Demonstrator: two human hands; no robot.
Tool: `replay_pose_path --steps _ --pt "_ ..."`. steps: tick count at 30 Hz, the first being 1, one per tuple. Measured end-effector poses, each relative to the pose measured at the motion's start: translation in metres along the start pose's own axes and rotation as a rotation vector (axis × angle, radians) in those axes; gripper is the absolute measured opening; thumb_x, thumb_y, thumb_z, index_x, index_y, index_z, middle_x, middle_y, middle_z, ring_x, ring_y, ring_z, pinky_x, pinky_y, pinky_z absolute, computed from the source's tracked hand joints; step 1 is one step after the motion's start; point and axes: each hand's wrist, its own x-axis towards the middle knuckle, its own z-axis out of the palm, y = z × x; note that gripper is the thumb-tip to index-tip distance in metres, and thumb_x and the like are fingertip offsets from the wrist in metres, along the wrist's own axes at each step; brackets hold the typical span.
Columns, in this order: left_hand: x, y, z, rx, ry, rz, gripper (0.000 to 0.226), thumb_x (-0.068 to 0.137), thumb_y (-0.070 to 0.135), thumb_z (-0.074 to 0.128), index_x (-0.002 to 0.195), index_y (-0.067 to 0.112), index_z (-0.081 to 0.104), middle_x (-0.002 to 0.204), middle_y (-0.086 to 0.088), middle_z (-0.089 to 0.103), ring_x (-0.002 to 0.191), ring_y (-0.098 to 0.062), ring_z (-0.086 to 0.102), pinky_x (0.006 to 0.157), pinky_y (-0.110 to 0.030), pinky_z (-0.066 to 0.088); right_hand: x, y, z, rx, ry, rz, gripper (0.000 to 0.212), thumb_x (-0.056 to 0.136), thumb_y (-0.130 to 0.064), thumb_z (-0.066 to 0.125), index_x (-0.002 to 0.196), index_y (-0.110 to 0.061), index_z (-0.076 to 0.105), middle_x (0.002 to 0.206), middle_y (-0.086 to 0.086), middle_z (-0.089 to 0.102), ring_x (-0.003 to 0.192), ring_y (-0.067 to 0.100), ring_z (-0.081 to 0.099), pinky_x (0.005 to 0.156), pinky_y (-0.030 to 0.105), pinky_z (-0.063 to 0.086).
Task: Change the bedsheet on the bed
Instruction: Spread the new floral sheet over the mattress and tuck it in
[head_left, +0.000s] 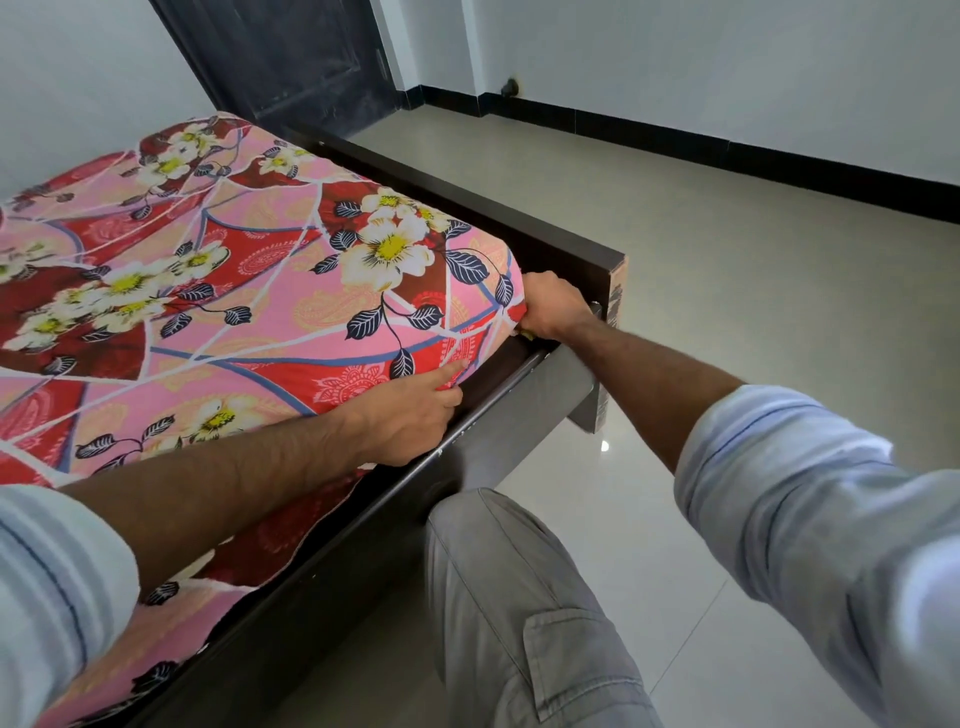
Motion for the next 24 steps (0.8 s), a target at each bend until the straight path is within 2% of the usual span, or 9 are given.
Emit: replay_pose_path --steps 3,5,8,10,13,16,18,22,24 --pt "-0.008 -0.018 -0.011 -0.213 0.018 0.088 0.029 0.1 0.023 0.046 0.113 0.011 0.069 0.121 -0.008 0.057 0.12 -0.028 0.052 0.124 -0.054 0.017 0.003 -0.005 -0.001 0.084 -0.035 0.091 0.035 0.09 -0.041 0.07 0.112 -0.013 0.066 0.107 0.005 0.071 0.093 0.022 0.067 0.081 0.038 0.055" --pt "-0.005 -0.037 -0.022 -0.313 0.179 0.133 0.026 0.095 0.021 0.048 0.104 0.015 0.071 0.111 -0.005 0.059 0.109 -0.024 0.056 0.118 -0.049 0.031 0.006 -0.008 0.0 0.117 -0.046 0.139 0.032 0.092 -0.037 0.069 0.111 -0.011 0.066 0.107 0.006 0.071 0.089 0.02 0.066 0.079 0.035 0.054" --pt "0.008 -0.086 -0.044 -0.421 0.389 -0.118 0.025 0.094 0.025 0.048 0.107 0.015 0.066 0.107 -0.007 0.063 0.096 -0.024 0.056 0.094 -0.035 0.046 0.004 -0.016 0.003 0.119 0.021 0.303 0.026 0.097 -0.024 0.06 0.115 -0.007 0.066 0.115 0.012 0.069 0.101 0.029 0.067 0.082 0.035 0.052" --pt "0.02 -0.12 -0.048 -0.29 0.344 -0.41 0.049 0.089 0.045 0.057 0.129 0.017 0.056 0.129 -0.007 0.059 0.12 -0.027 0.053 0.108 -0.052 0.037 0.001 -0.023 0.007 0.187 0.07 0.401 0.033 0.098 -0.021 0.055 0.125 -0.004 0.059 0.126 0.016 0.064 0.117 0.034 0.062 0.091 0.037 0.05" --pt "0.037 -0.143 -0.041 -0.289 0.061 -0.53 0.092 0.082 0.07 0.06 0.151 0.016 0.034 0.146 -0.01 0.048 0.133 -0.031 0.048 0.115 -0.068 0.022 0.0 -0.037 0.025 0.635 0.09 0.56 0.054 0.089 -0.022 0.067 0.133 0.002 0.046 0.132 0.019 0.057 0.118 0.034 0.06 0.093 0.038 0.051" --pt "0.059 -0.14 -0.042 -0.363 0.067 -0.455 0.077 0.082 0.068 0.06 0.142 0.022 0.044 0.138 -0.007 0.051 0.122 -0.028 0.053 0.102 -0.056 0.04 -0.009 -0.051 0.043 1.472 0.222 0.727 0.035 0.088 -0.011 0.068 0.119 0.002 0.058 0.112 0.021 0.067 0.083 0.026 0.068 0.057 0.034 0.06" --pt "0.06 -0.135 -0.042 -0.345 0.129 -0.414 0.064 0.085 0.064 0.059 0.138 0.03 0.048 0.136 -0.005 0.051 0.121 -0.029 0.052 0.095 -0.052 0.044 -0.021 -0.065 0.047 1.843 0.271 0.73 0.022 0.096 -0.016 0.06 0.112 -0.001 0.063 0.106 0.019 0.07 0.08 0.028 0.069 0.058 0.035 0.06" --pt "0.062 -0.12 -0.034 -0.208 0.085 -0.336 0.044 0.096 0.055 0.049 0.137 0.041 0.051 0.146 -0.004 0.045 0.134 -0.037 0.04 0.101 -0.072 0.036 -0.048 -0.085 0.033 1.945 0.163 0.696 0.032 0.102 -0.017 0.04 0.12 -0.006 0.063 0.111 0.022 0.069 0.086 0.031 0.067 0.071 0.037 0.059" --pt "0.066 -0.113 -0.032 -0.108 0.052 -0.303 0.044 0.097 0.053 0.051 0.137 0.038 0.054 0.147 -0.004 0.044 0.138 -0.038 0.035 0.104 -0.077 0.03 -0.073 -0.087 0.014 1.808 0.08 0.689 0.03 0.1 -0.007 0.033 0.106 -0.004 0.063 0.087 0.016 0.07 0.067 0.02 0.064 0.061 0.027 0.054"
